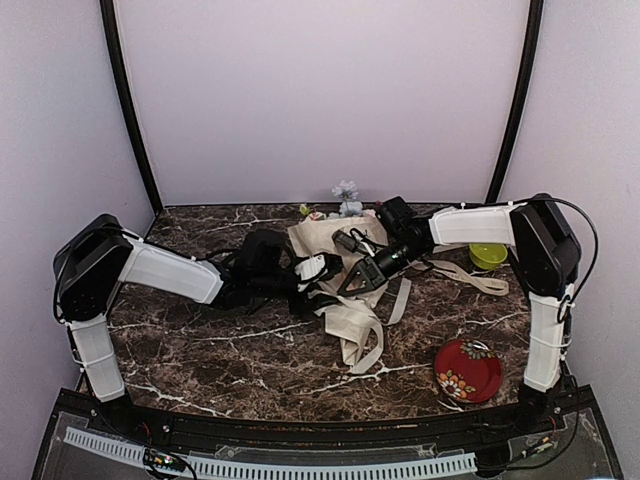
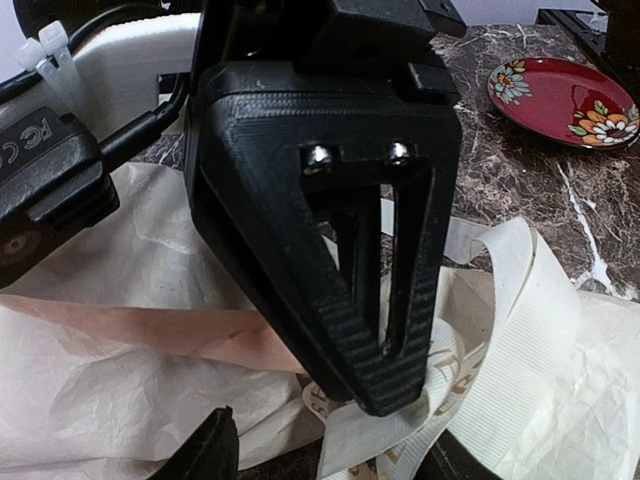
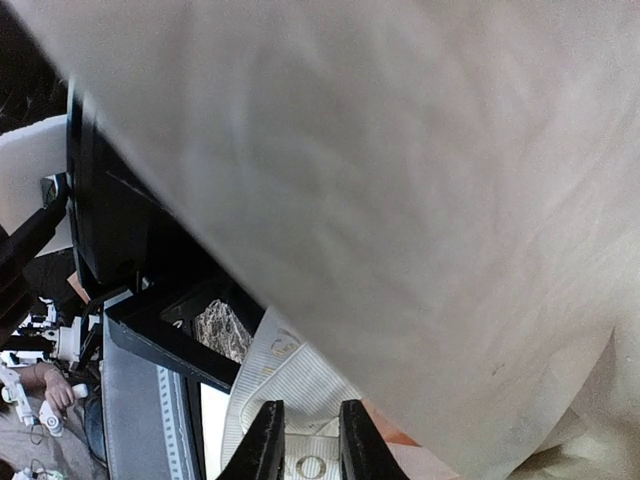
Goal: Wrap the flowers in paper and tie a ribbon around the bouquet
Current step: Cross the half-tied ribbon over the folded bouquet.
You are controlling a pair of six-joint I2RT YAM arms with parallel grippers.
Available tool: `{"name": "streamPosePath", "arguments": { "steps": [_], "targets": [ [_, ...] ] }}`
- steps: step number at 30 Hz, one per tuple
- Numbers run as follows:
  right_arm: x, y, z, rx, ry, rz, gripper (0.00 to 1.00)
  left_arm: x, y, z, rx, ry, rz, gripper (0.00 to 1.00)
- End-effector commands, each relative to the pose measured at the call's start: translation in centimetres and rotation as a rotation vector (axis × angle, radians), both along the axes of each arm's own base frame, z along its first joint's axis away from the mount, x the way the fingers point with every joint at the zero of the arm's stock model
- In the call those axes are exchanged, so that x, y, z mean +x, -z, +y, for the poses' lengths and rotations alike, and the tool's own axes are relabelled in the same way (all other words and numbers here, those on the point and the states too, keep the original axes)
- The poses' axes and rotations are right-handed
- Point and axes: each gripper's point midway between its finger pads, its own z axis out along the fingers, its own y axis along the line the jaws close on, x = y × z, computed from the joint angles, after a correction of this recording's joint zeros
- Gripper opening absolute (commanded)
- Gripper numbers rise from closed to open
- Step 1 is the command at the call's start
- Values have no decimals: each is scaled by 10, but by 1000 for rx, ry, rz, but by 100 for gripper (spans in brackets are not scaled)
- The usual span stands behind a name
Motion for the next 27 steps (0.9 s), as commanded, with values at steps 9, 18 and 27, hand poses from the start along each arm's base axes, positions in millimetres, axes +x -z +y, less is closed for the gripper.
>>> {"name": "streamPosePath", "arguments": {
  "steps": [9, 18, 27],
  "targets": [
    [6, -27, -4, -1, 42, -93, 31, -8, -2, -4, -6, 42, 32, 56],
    [15, -16, -1, -46, 109, -114, 42, -6, 0, -2, -4, 21, 41, 57],
    [31, -12, 5, -81, 209, -158, 42, -4, 2, 2, -6, -5, 43, 62]
  ]
}}
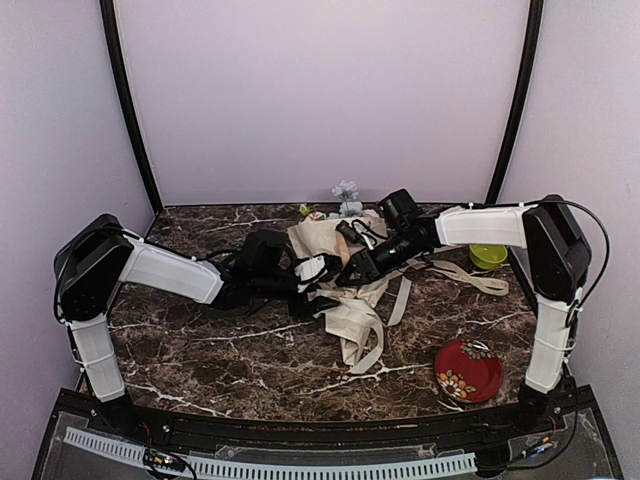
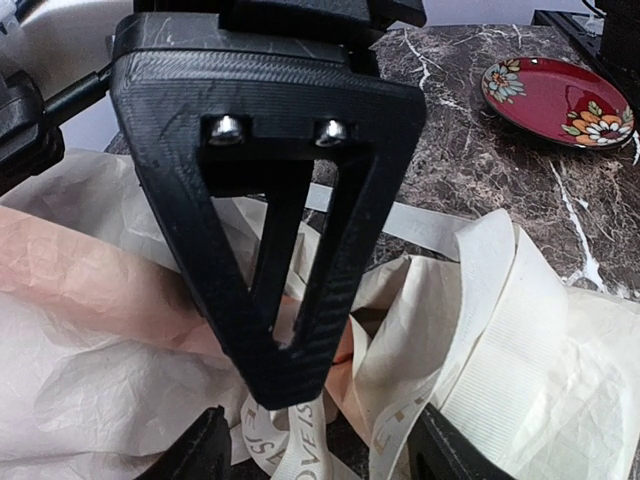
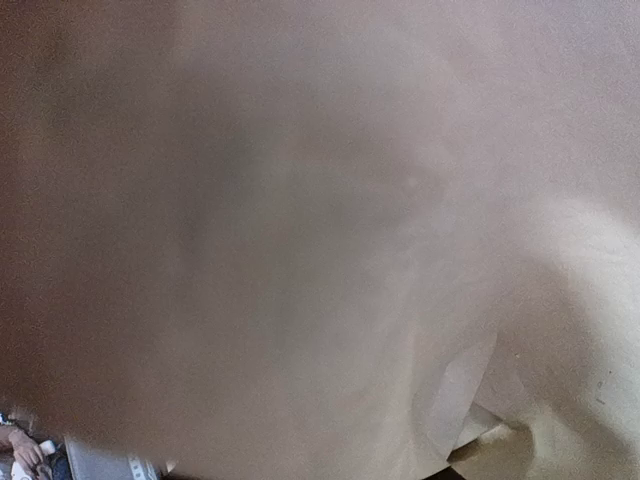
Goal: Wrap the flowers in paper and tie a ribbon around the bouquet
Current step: Cross the half-tied ribbon over the folded bouquet.
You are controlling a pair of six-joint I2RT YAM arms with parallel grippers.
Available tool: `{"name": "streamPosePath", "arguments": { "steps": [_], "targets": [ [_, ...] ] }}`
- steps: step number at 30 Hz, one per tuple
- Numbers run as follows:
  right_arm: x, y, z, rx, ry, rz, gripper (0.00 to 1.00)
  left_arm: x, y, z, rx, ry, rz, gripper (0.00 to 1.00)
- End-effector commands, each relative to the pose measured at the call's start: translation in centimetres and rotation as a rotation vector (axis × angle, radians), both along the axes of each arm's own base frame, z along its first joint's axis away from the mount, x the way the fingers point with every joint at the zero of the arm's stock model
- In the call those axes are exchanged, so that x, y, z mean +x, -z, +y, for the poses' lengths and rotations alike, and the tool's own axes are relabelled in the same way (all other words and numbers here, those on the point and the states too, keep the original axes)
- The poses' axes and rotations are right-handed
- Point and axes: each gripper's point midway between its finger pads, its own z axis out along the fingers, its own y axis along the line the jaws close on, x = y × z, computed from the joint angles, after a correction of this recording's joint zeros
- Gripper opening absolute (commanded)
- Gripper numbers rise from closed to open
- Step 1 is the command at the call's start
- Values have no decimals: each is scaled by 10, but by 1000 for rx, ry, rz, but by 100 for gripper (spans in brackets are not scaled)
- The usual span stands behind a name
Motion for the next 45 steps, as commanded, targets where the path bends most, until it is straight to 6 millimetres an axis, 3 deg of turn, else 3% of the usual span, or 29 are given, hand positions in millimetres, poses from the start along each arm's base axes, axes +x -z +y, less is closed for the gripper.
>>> {"name": "streamPosePath", "arguments": {
  "steps": [1, 6, 9, 12, 16, 22, 24, 26, 30, 33, 38, 45],
  "targets": [
    [5, -7, 7, -5, 41, -59, 42, 0, -1, 2, -8, -17, 12, 63],
    [0, -4, 11, -8, 30, -57, 43, -2, -5, 4, -20, -20, 24, 65],
    [-3, -11, 12, 11, 20, -54, 43, -8, -27, 6, -75, 10, 40, 69],
    [-4, -21, 11, 29, 20, -63, 42, -24, -45, 6, -98, 101, 64, 84],
    [-6, -35, 8, 43, 24, -82, 42, -38, -43, 6, -65, 175, 155, 99],
    [-14, -44, 0, 36, 6, -92, 39, -31, -69, 21, -199, 185, 243, 98],
    [-19, -43, -4, 29, -4, -91, 35, -20, -75, 26, -228, 141, 244, 83],
    [-21, -41, -7, 12, 2, -92, 33, 3, -66, 31, -192, 32, 270, 63],
    [-23, -37, -8, 4, 25, -83, 33, 24, -30, 36, -95, -83, 408, 41],
    [-26, -37, -7, 18, 32, -73, 34, 24, -12, 36, -56, -98, 462, 42],
    [-30, -28, -6, 11, 34, -61, 35, 25, 5, 35, -28, -88, 472, 60],
    [-32, -26, -9, -1, 38, -60, 29, 24, 10, 24, -31, -40, 445, 67]
  ]
}}
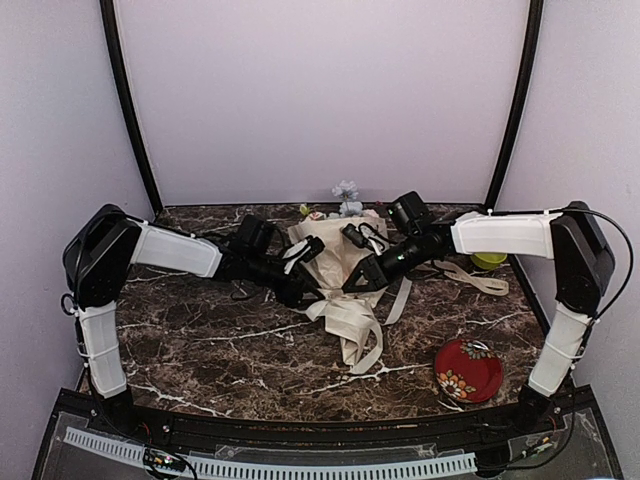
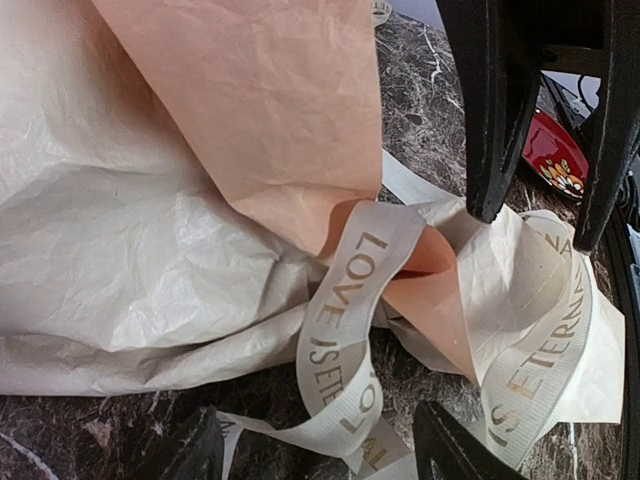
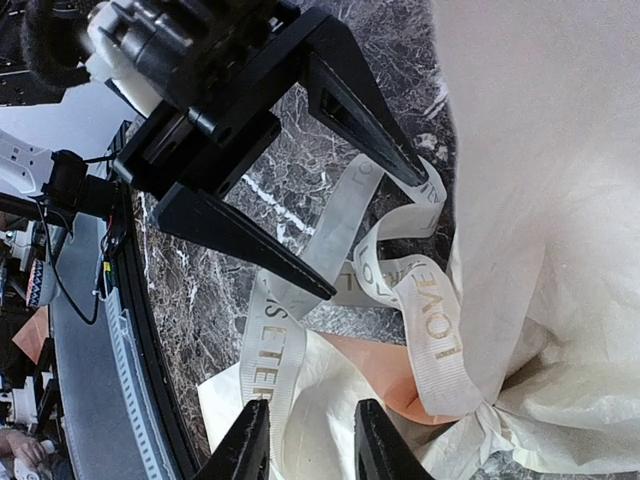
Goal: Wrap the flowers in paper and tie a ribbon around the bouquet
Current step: Cross the half-tied ribbon over the folded bouquet.
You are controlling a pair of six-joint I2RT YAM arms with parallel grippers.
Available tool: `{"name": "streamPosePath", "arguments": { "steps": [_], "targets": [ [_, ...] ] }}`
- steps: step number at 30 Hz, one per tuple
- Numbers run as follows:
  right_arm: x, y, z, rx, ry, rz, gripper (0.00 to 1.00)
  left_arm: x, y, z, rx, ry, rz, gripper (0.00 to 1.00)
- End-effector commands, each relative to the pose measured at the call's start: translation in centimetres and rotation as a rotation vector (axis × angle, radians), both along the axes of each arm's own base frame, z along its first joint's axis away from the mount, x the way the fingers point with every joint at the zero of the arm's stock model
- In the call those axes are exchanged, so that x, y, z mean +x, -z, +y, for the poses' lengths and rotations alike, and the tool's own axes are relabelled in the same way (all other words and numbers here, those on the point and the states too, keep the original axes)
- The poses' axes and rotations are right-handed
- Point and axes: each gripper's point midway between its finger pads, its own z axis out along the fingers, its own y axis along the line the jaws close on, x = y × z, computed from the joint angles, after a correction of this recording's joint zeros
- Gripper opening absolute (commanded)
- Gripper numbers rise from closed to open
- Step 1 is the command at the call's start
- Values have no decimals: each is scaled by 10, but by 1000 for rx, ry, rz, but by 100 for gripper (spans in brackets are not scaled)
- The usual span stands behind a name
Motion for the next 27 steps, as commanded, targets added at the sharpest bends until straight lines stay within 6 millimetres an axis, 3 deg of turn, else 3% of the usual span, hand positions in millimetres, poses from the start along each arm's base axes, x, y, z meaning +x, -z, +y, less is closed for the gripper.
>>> {"name": "streamPosePath", "arguments": {
  "steps": [1, 7, 13, 18, 22, 27],
  "targets": [
    [-2, -12, 1, 21, 2, -39, 29, 3, -13, -9, -24, 25, -63, 67],
    [-3, -14, 0, 19, 4, -45, 29, 13, -6, -13, 15, 3, -137, 64],
    [-3, -17, 0, 23, 6, -50, 28, 10, -3, -22, 8, 29, -160, 61],
    [-3, -18, -1, 22, 6, -50, 27, 13, -2, -22, 12, 20, -172, 46],
    [-4, -19, 0, 29, 3, -46, 28, 14, -6, -23, 4, 24, -185, 22],
    [-5, -18, 0, 29, 4, -41, 28, 13, -15, -26, -26, 32, -186, 2]
  ]
}}
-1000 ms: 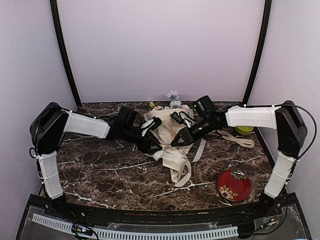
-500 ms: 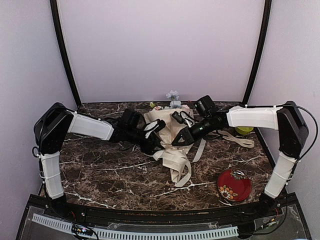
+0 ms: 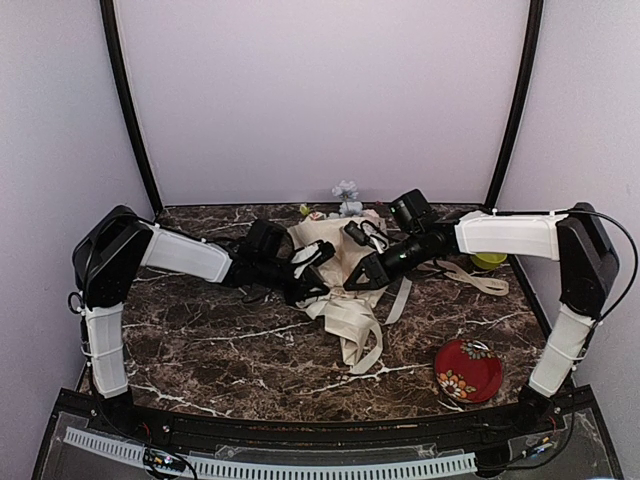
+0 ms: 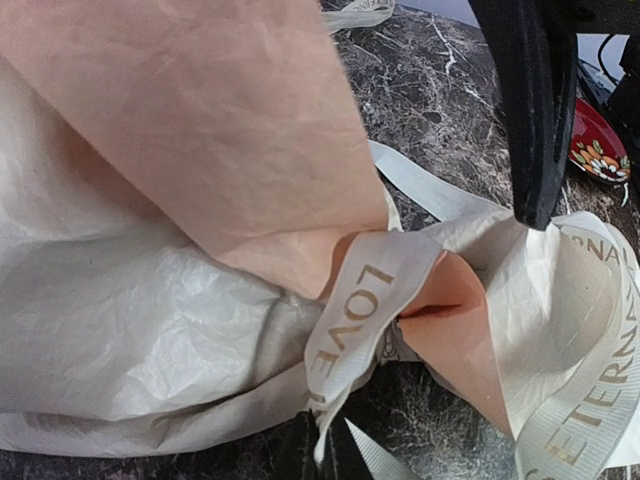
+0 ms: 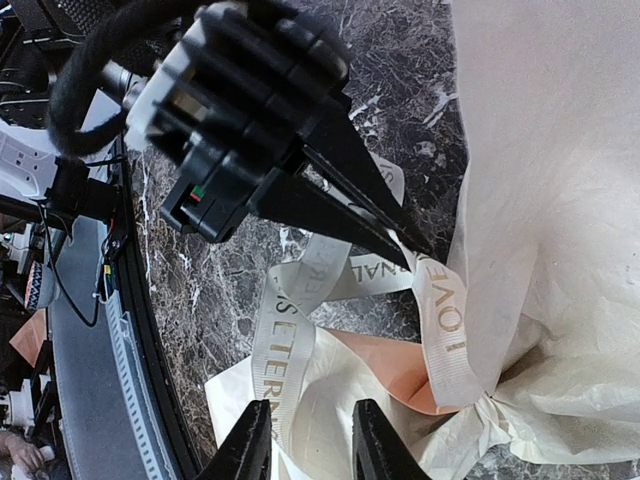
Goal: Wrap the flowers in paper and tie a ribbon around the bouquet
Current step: Cross the half-tied ribbon over the folded bouquet.
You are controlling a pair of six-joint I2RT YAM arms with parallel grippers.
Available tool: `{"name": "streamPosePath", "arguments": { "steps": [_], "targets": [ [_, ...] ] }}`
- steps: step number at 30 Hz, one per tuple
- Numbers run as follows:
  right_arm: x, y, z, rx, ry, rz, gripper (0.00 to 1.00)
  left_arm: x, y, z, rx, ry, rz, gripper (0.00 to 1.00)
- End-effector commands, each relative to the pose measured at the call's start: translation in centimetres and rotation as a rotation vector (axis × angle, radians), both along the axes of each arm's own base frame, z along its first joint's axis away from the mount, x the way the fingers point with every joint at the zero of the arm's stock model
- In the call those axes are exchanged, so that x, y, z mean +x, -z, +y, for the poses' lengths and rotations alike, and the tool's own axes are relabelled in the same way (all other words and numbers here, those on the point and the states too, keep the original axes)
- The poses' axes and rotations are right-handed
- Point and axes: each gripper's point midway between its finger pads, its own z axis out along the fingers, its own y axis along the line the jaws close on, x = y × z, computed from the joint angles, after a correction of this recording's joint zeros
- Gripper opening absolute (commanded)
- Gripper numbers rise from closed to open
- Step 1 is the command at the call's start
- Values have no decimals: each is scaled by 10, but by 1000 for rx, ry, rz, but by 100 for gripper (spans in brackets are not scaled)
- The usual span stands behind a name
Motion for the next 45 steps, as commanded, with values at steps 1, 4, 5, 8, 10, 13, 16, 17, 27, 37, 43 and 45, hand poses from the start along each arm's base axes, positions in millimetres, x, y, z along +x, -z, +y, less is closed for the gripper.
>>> {"name": "streamPosePath", "arguments": {
  "steps": [1, 4, 5, 8, 10, 13, 16, 17, 27, 37, 43, 45],
  "targets": [
    [-5, -11, 2, 25, -7, -21, 28, 4, -26, -8, -53, 13, -44, 0],
    [-5, -12, 2, 27, -7, -23, 28, 0, -34, -7, -71, 24, -51, 0],
    [-5, -11, 2, 26, -7, -21, 28, -1, -36, -7, -77, 24, -51, 0],
    [-7, -13, 3, 36, -12, -15, 28, -4, -47, -6, -105, 26, -62, 0],
    [-9, -14, 6, 55, -23, -12, 29, -8, -54, -7, -127, 40, -64, 0],
    [-15, -18, 9, 71, -40, -29, 33, -11, -58, -7, -143, 49, -59, 0],
    [-14, -14, 8, 58, -35, -29, 33, -10, -56, -7, -138, 42, -57, 0],
    [-14, -12, 7, 51, -34, -25, 34, -10, -57, -6, -140, 42, -58, 0],
    [15, -13, 0, -17, 95, -142, 23, -15, -51, -4, -135, 49, -41, 0],
    [17, -11, 14, 67, 73, -190, 25, -21, -61, -5, -170, 73, -45, 0],
    [12, -16, 23, 129, -3, -194, 23, -26, -67, -4, -192, 91, -62, 0],
    [13, -3, 19, 82, -2, -187, 25, -27, -66, -4, -192, 97, -59, 0]
  ]
}}
